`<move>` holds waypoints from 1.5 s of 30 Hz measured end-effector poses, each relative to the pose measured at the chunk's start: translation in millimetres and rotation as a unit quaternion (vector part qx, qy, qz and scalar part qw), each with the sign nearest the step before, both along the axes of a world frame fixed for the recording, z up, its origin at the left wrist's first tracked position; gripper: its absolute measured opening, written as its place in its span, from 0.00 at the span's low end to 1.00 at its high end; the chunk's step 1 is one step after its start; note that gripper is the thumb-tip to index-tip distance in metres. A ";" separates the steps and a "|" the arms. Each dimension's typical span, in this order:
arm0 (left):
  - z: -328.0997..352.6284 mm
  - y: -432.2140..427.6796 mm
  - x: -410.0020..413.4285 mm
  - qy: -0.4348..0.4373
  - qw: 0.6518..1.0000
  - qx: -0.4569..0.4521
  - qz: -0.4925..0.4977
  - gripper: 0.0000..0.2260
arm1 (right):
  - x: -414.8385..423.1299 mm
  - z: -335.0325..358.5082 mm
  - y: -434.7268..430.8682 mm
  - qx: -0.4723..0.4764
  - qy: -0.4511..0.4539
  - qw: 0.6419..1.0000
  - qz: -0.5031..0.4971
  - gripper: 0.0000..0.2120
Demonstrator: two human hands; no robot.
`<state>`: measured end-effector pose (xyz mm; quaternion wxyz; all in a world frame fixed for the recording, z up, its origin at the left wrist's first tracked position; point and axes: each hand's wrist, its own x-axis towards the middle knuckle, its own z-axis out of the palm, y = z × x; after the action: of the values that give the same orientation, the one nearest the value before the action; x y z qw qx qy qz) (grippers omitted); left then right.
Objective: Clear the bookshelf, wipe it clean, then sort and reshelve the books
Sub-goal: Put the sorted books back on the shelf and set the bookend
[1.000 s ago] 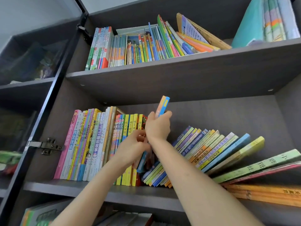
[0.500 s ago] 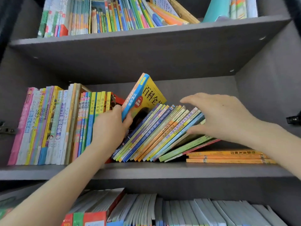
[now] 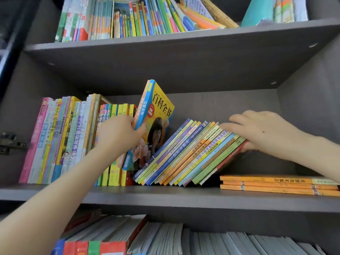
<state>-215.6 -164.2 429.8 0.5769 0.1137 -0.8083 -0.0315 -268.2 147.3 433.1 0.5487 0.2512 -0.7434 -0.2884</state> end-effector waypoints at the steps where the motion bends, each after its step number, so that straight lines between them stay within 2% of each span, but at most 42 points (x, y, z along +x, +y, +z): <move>1: 1.6 -1.8 -0.3 -0.013 1.000 0.001 -0.003 0.18 | -12.5 7.8 -4.5 0.000 0.039 0.999 0.011 0.41; 6: 2.9 7.1 -10.1 -0.033 0.999 -0.018 -0.009 0.15 | -37.9 31.4 -28.7 -0.054 0.115 0.992 -0.021 0.33; 9: 4.3 6.3 -16.1 -0.035 0.999 -0.017 -0.005 0.15 | -37.6 44.3 -59.5 -0.088 0.123 0.989 -0.003 0.30; 12: 1.7 -2.5 -20.1 -0.012 0.998 0.056 -0.004 0.14 | -40.0 63.6 -102.1 -0.131 0.042 0.990 0.027 0.23; 14: -3.1 -8.2 -22.5 0.006 0.996 0.088 -0.018 0.14 | -51.5 64.3 -125.2 -0.159 -0.043 0.978 0.127 0.19; 15: -3.9 -9.8 -22.3 0.013 0.994 0.098 -0.038 0.13 | -55.4 60.5 -131.3 -0.184 -0.093 0.963 0.175 0.20; 18: -12.8 -7.6 -17.6 -0.009 0.987 0.125 -0.105 0.11 | -59.1 40.8 -134.1 -0.289 -0.248 0.877 0.292 0.30; 20: -24.1 -9.7 -17.0 -0.070 0.981 0.135 -0.118 0.11 | -52.6 30.9 -131.8 -0.399 -0.336 0.760 0.388 0.26; 22: -35.0 -12.1 -13.3 -0.169 0.974 0.121 -0.091 0.12 | -40.4 24.8 -128.2 -0.480 -0.432 0.636 0.423 0.23; 23: -36.2 -14.8 -11.0 -0.219 0.968 0.099 -0.065 0.12 | -35.4 19.2 -127.0 -0.487 -0.487 0.601 0.406 0.28; 24: -34.0 -16.6 -8.8 -0.256 0.963 0.073 -0.043 0.13 | -30.8 12.7 -127.4 -0.481 -0.527 0.586 0.384 0.36; 25: -32.2 -16.4 -5.2 -0.273 0.959 0.063 -0.038 0.15 | -29.3 4.6 -128.8 -0.462 -0.551 0.589 0.369 0.42; 26: -30.6 -14.5 0.0 -0.299 0.952 0.057 -0.021 0.19 | -26.0 -4.3 -131.9 -0.435 -0.559 0.607 0.361 0.46; 28: -28.0 -15.0 -0.8 -0.316 0.945 0.078 -0.041 0.20 | -26.9 -21.6 -135.8 -0.375 -0.544 0.661 0.355 0.49; 29: -29.1 -16.2 -1.1 -0.311 0.944 0.094 -0.062 0.20 | -30.4 -28.9 -138.0 -0.357 -0.534 0.676 0.360 0.49; 31: -31.8 -16.1 -1.2 -0.278 0.951 0.103 -0.089 0.21 | -32.7 -36.3 -139.6 -0.350 -0.518 0.685 0.375 0.46; 33: -32.6 -10.0 -2.0 -0.291 0.953 0.064 -0.049 0.16 | -37.2 -35.0 -137.9 -0.341 -0.509 0.696 0.374 0.44; 36: -30.0 2.1 -9.1 -0.276 0.958 0.076 -0.022 0.27 | -44.7 -30.2 -134.1 -0.328 -0.498 0.721 0.353 0.45; 38: -32.3 10.4 -7.7 -0.280 0.956 0.025 0.086 0.37 | -45.1 -28.4 -132.2 -0.316 -0.490 0.746 0.322 0.45; 39: -34.6 11.6 -10.1 -0.287 0.951 0.001 0.115 0.40 | -46.0 -28.2 -131.5 -0.311 -0.486 0.757 0.308 0.44; 40: -37.1 9.8 -14.9 -0.286 0.953 -0.003 0.102 0.42 | -46.2 -27.9 -131.4 -0.305 -0.482 0.766 0.297 0.43; 43: -45.9 -2.4 -17.5 -0.274 0.959 0.010 0.077 0.40 | -46.8 -28.0 -131.8 -0.287 -0.495 0.771 0.281 0.40; 45: -51.3 -8.2 -10.7 -0.281 0.954 0.010 0.105 0.36 | -51.0 -26.7 -132.9 -0.282 -0.504 0.767 0.279 0.39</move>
<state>-226.3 -172.4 378.4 0.3254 0.2085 -0.9207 0.0543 -319.2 14.4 406.4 0.1978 0.3906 -0.8581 0.2681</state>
